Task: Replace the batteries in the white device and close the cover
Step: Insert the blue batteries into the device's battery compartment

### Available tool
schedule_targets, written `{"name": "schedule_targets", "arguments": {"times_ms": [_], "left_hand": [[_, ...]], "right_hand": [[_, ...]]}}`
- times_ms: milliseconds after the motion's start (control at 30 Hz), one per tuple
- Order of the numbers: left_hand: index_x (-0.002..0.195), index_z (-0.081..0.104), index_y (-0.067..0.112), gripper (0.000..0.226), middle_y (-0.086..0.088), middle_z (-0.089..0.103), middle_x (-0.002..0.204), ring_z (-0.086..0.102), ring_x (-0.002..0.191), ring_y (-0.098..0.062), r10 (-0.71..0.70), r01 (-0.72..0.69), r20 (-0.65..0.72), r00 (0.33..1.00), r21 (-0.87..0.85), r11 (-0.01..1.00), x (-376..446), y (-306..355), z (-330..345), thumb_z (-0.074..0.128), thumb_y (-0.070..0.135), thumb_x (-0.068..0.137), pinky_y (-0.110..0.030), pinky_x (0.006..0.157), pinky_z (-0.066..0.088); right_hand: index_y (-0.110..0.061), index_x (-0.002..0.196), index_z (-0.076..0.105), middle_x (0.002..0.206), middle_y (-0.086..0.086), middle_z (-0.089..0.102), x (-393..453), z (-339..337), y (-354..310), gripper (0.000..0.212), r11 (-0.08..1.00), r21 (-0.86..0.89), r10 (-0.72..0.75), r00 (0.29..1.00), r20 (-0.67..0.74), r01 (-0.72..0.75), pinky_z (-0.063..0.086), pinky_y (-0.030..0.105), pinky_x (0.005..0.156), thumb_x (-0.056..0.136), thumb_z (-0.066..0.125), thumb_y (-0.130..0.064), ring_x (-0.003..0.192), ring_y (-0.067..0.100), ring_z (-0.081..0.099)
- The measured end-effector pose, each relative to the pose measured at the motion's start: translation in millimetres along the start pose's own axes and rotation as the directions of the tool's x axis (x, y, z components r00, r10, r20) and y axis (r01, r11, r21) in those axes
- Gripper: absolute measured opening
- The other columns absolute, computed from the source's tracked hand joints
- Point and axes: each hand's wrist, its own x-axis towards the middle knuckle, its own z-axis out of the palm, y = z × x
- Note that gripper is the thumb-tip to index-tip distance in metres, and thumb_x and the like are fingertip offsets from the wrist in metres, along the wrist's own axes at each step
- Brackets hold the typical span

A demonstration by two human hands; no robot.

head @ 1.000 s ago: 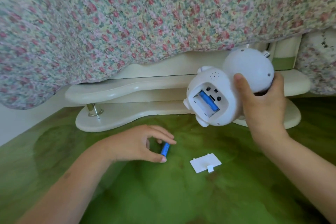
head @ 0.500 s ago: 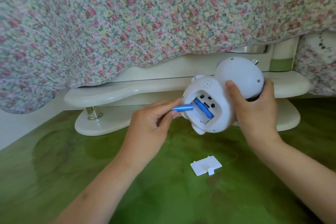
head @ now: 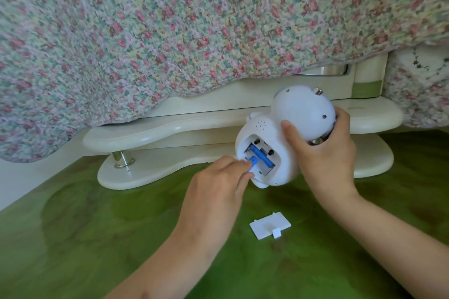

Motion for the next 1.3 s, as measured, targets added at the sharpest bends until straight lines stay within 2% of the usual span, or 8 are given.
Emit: {"name": "schedule_targets", "arguments": {"times_ms": [233, 333, 533, 667, 833, 1067, 1167, 1300], "left_hand": [[0.088, 0.076, 0.013, 0.008, 0.002, 0.06, 0.084, 0.059, 0.055, -0.016, -0.037, 0.037, 0.03, 0.999, -0.008, 0.999, -2.2, 6.7, 14.8, 0.079, 0.015, 0.08, -0.031, 0.054, 0.054], [0.094, 0.078, 0.016, 0.011, 0.006, 0.061, 0.088, 0.061, 0.068, -0.007, -0.05, 0.056, 0.052, 0.997, -0.103, 0.993, -5.1, 4.0, 18.8, 0.076, 0.016, 0.083, -0.022, 0.066, 0.054], [0.096, 0.079, 0.017, 0.015, 0.005, 0.063, 0.096, 0.064, 0.08, -0.007, -0.072, 0.08, 0.058, 0.996, -0.166, 0.983, -5.1, 0.4, 29.8, 0.074, 0.009, 0.084, -0.026, 0.073, 0.057], [0.089, 0.08, 0.025, 0.016, 0.015, 0.057, 0.089, 0.06, 0.077, -0.005, -0.186, 0.206, 0.102, 0.977, -0.242, 0.948, -3.9, -8.7, 31.2, 0.08, 0.013, 0.079, -0.007, 0.063, 0.043], [0.096, 0.079, 0.022, 0.021, 0.009, 0.06, 0.093, 0.066, 0.078, -0.016, -0.23, 0.283, 0.167, 0.959, -0.467, 0.838, -1.0, -14.4, 28.0, 0.081, 0.014, 0.077, -0.024, 0.074, 0.057], [0.098, 0.077, 0.013, 0.019, 0.001, 0.064, 0.093, 0.069, 0.075, -0.007, -0.101, 0.073, -0.085, 0.991, -0.279, 0.957, -4.1, -8.7, 26.1, 0.077, 0.006, 0.081, -0.029, 0.075, 0.06], [0.094, 0.076, 0.012, 0.014, 0.002, 0.063, 0.093, 0.068, 0.074, -0.008, -0.083, 0.067, -0.053, 0.995, -0.254, 0.965, -5.9, -5.8, 29.6, 0.077, 0.009, 0.081, -0.029, 0.073, 0.06], [0.098, 0.072, 0.025, 0.024, 0.009, 0.055, 0.099, 0.059, 0.088, -0.005, -0.18, 0.176, 0.013, 0.984, -0.286, 0.942, -3.1, -7.1, 28.0, 0.08, 0.021, 0.077, -0.012, 0.079, 0.046]], "right_hand": [[-0.025, 0.123, 0.046, 0.097, -0.029, 0.05, -7.1, 4.8, -1.2, 0.071, 1.0, -0.008, -0.013, 1.0, 0.015, 0.013, 0.038, -0.001, 0.064, 0.065, 0.08, -0.047, 0.081, -0.026, 0.05], [-0.024, 0.124, 0.046, 0.097, -0.02, 0.054, -9.1, 6.1, -2.3, 0.073, 1.0, -0.015, 0.0, 1.0, 0.023, 0.0, 0.038, 0.0, 0.064, 0.064, 0.08, -0.048, 0.082, -0.007, 0.056], [-0.02, 0.125, 0.044, 0.1, -0.011, 0.053, -5.0, 4.5, -2.2, 0.075, 0.999, -0.031, 0.034, 0.999, 0.015, -0.033, 0.037, -0.003, 0.061, 0.065, 0.081, -0.047, 0.083, 0.005, 0.054], [-0.022, 0.125, 0.042, 0.105, -0.008, 0.053, -4.4, 5.2, -0.9, 0.077, 0.998, -0.049, 0.04, 0.999, 0.033, -0.038, 0.037, -0.001, 0.06, 0.063, 0.08, -0.049, 0.089, 0.01, 0.054], [-0.022, 0.126, 0.043, 0.107, -0.008, 0.054, -0.3, 3.5, 2.0, 0.076, 0.996, -0.041, 0.08, 0.995, 0.054, -0.077, 0.037, 0.005, 0.062, 0.065, 0.079, -0.051, 0.092, 0.012, 0.055], [-0.022, 0.125, 0.044, 0.107, -0.009, 0.054, 0.1, 3.4, 3.4, 0.075, 0.993, -0.03, 0.116, 0.993, 0.036, -0.115, 0.036, 0.004, 0.059, 0.066, 0.077, -0.053, 0.092, 0.011, 0.055], [-0.021, 0.125, 0.044, 0.107, -0.008, 0.054, -2.7, 4.2, 3.0, 0.075, 0.995, -0.036, 0.098, 0.994, 0.042, -0.097, 0.036, 0.004, 0.06, 0.066, 0.078, -0.052, 0.092, 0.012, 0.055], [-0.022, 0.126, 0.043, 0.108, -0.008, 0.054, -3.1, 4.8, 1.1, 0.076, 0.996, -0.047, 0.079, 0.995, 0.061, -0.076, 0.037, 0.005, 0.063, 0.065, 0.077, -0.053, 0.093, 0.011, 0.055]]}}
